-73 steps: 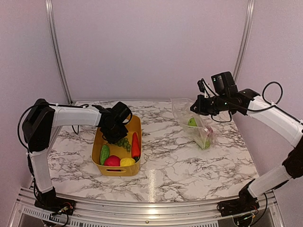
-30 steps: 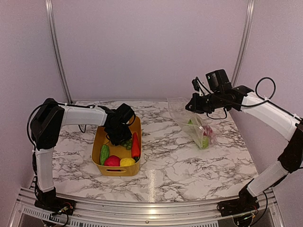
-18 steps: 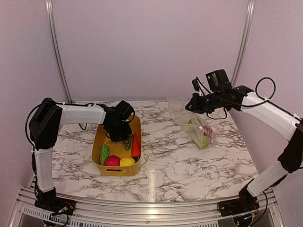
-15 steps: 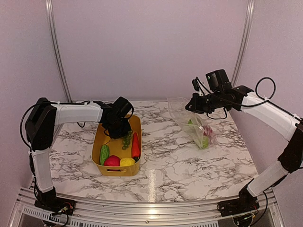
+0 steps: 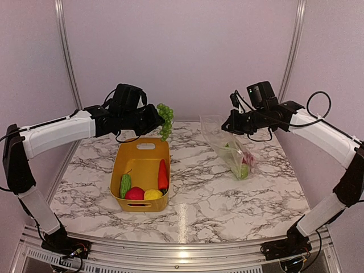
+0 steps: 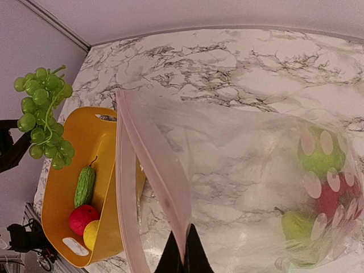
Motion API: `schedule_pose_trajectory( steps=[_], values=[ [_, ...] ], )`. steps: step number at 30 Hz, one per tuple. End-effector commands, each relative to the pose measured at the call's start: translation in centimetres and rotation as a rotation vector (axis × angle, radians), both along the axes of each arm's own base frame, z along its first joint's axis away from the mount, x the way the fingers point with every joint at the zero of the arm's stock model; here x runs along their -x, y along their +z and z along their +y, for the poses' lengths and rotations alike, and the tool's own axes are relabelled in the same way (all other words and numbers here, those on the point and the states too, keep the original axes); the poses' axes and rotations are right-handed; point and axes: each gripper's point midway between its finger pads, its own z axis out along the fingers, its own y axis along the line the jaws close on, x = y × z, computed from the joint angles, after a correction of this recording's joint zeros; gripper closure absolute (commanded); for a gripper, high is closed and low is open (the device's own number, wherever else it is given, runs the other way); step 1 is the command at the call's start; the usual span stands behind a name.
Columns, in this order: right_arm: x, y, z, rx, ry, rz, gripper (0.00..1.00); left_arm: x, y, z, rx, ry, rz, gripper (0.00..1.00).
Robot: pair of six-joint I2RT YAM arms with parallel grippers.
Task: Place the food in the zip-top bag and seal the zipper
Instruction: Pick up the fake fruit from the bin, then place the fake fruit in the zipper food storage bag.
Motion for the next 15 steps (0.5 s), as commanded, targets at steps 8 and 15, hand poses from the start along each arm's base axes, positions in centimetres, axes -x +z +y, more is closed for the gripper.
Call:
schedule_pose_trajectory(
  steps=[8, 15],
  values=[
    [-0.3, 3.3, 1.8, -0.064, 0.036, -0.026, 1.0, 2.6, 13.1, -9.2, 0.448, -0.323, -0.318, 1.0],
    [-0.2, 3.7, 1.9, -0.084, 0.033, -0.02, 1.0, 2.5, 13.2, -13.0, 0.516, -0.382, -0.294, 1.0]
  ],
)
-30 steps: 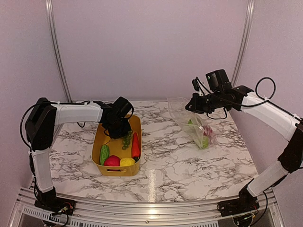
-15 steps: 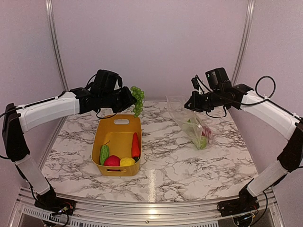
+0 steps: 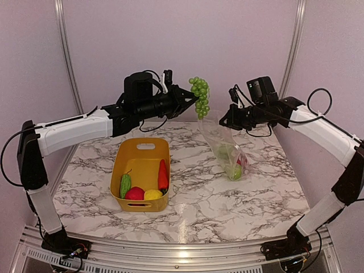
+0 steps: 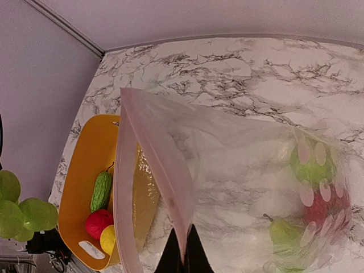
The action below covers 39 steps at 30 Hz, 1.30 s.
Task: Place the food in the zip-top bag and seal the zipper
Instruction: Place the fake fruit in the zipper food storage bag, then pick up the fake vegetable from the bin.
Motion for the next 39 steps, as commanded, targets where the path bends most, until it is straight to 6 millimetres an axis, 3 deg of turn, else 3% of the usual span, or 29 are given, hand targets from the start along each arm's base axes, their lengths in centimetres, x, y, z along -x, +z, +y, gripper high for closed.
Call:
schedule_pose_trajectory(
  steps=[1, 5, 8, 11, 12, 13, 21, 26, 30, 35, 36, 38, 39],
  values=[
    [0.2, 1.7, 0.8, -0.037, 0.013, -0.01, 1.0, -0.1, 0.7, -2.1, 0.072, -0.05, -0.008, 1.0],
    [0.0, 3.0, 1.0, -0.053, 0.008, -0.026, 1.0, -1.2, -1.9, -2.7, 0.043, -0.024, 0.029, 1.0],
    [-0.1, 4.0, 1.0, -0.067, 0.007, -0.039, 1.0, -1.9, -4.0, -2.8, 0.002, 0.006, 0.068, 0.84],
    [0.0, 4.3, 0.9, -0.064, 0.002, -0.043, 1.0, -2.0, -3.9, -2.7, -0.015, 0.011, 0.068, 0.49],
    [0.0, 4.2, 0.8, -0.061, 0.001, -0.042, 1.0, -1.9, -3.4, -2.6, -0.011, 0.009, 0.06, 0.31],
    [0.0, 4.0, 0.8, -0.058, 0.0, -0.04, 1.0, -1.8, -2.9, -2.6, -0.009, 0.009, 0.051, 0.03],
    [0.0, 3.0, 0.9, -0.055, 0.004, -0.025, 1.0, -0.6, 2.3, -0.9, -0.016, 0.015, -0.071, 0.01],
    [-0.3, 2.7, 1.3, -0.06, 0.013, -0.024, 1.0, 2.6, 4.7, 0.2, -0.083, -0.083, -0.236, 0.01],
    [-0.5, 2.8, 1.4, -0.056, 0.019, -0.034, 1.0, 3.2, 4.3, 2.9, -0.27, -0.021, -0.298, 0.01],
    [-1.5, 3.6, 0.2, -0.001, -0.001, -0.071, 1.0, 2.7, 3.9, 8.1, -0.545, 0.152, -0.354, 0.01],
    [-1.8, 3.8, -0.5, 0.012, -0.015, -0.079, 1.0, 1.9, 3.5, 9.9, -0.574, 0.249, -0.325, 0.01],
    [-2.7, 4.5, -2.4, 0.015, -0.056, -0.09, 1.0, 0.9, 0.5, 13.1, -0.625, 0.393, -0.229, 0.01],
    [-3.1, 5.2, -3.4, 0.006, -0.078, -0.11, 1.0, 1.0, -0.6, 13.5, -0.629, 0.378, -0.207, 0.01]
  ],
)
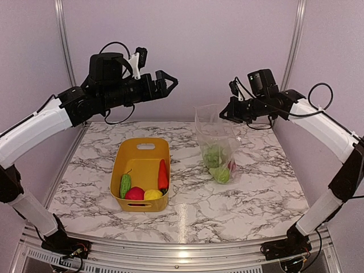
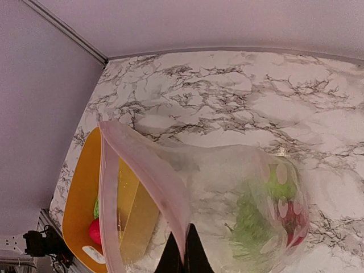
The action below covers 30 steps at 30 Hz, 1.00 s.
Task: Place the food in the zip-top bag and seal the zipper
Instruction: Pick up the fake vegetable from the bin.
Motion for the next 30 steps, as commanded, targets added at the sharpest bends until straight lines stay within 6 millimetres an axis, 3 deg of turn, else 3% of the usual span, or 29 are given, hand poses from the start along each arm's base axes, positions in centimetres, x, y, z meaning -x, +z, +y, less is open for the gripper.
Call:
schedule_pose_trajectory(
  steps=[1, 5, 9, 13, 16, 22, 30],
  values=[
    [-2.0, 4.0, -4.3, -0.002, -0.096, -0.113, 1.0, -1.4, -7.3, 5.6, -0.194, 0.195, 0.112, 0.01],
    [-2.7, 6.8, -8.8, 0.049, -0.198, -0.199, 1.0, -0.4, -12.0, 5.4, -0.228, 0.084, 0.259, 0.02],
    [-2.9, 7.9, -10.1, 0.098, -0.229, -0.244, 1.0, 0.1, -17.9, 8.4, -0.421, 0.202, 0.441, 0.22],
    [-2.9, 6.2, -8.0, 0.047, -0.184, -0.202, 1.0, 1.6, -22.1, 8.5, -0.464, 0.184, 0.587, 0.3],
    [-2.7, 3.9, -5.0, 0.038, -0.117, -0.153, 1.0, 1.8, -24.2, 7.9, -0.456, 0.183, 0.66, 0.32],
    [-2.0, 0.1, -0.3, 0.008, -0.013, -0.061, 1.0, -0.1, -27.5, 6.9, -0.465, 0.214, 0.744, 0.41],
    [-0.8, -2.1, 1.6, -0.028, 0.028, 0.0, 1.0, -3.0, -31.8, 5.0, -0.46, 0.251, 0.784, 0.5]
  ],
)
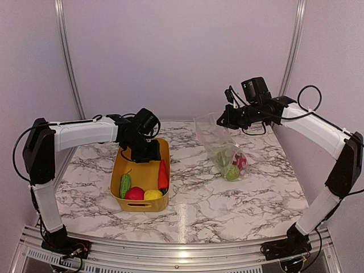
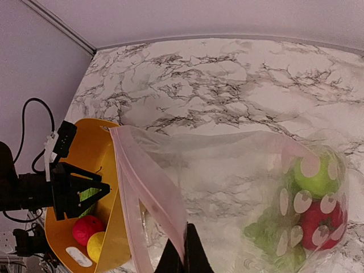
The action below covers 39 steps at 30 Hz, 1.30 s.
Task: Place the food in the zip-top bag and seal the zipper
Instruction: Pick up the fake vegetable from the bin.
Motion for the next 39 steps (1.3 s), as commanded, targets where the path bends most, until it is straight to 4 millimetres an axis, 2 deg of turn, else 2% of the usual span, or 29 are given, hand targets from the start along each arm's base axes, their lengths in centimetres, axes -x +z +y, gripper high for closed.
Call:
schedule_pose_trajectory(
  steps=[1, 7, 15, 21, 28, 31, 33, 36, 39],
  values=[
    [0.4, 1.3, 1.2, -0.069, 0.021, -0.018, 1.0, -1.8, -1.1, -1.2, 0.031, 0.031, 0.0, 0.51],
    [0.8, 1.0, 1.0, -0.062, 0.023, -0.005, 1.0, -3.4, -3.1, -1.9, 0.025, 0.03, 0.0, 0.55],
    [1.3, 0.9, 0.9, -0.066, 0.024, 0.009, 1.0, -5.1, -5.6, -2.0, -0.011, 0.05, 0.01, 0.53],
    [1.5, 0.9, 0.7, -0.059, 0.02, 0.011, 1.0, -5.4, -8.0, -2.3, -0.033, 0.045, 0.051, 0.57],
    [1.7, 0.8, 0.5, -0.062, 0.015, 0.015, 1.0, -4.8, -9.6, -1.7, -0.072, 0.049, 0.099, 0.56],
    [1.7, 0.7, 0.5, -0.061, 0.016, 0.015, 1.0, -4.6, -8.9, -1.6, -0.064, 0.06, 0.09, 0.53],
    [1.6, 0.7, 0.5, -0.061, 0.014, 0.015, 1.0, -5.0, -7.3, -1.9, -0.017, 0.058, 0.018, 0.51],
    [1.6, 0.6, 0.6, -0.064, 0.017, 0.016, 1.0, -5.6, -3.8, -1.8, 0.052, 0.077, -0.132, 0.48],
    [1.4, 0.6, 0.9, -0.069, 0.023, 0.016, 1.0, -5.4, -3.1, -1.3, 0.062, 0.1, -0.16, 0.48]
  ],
)
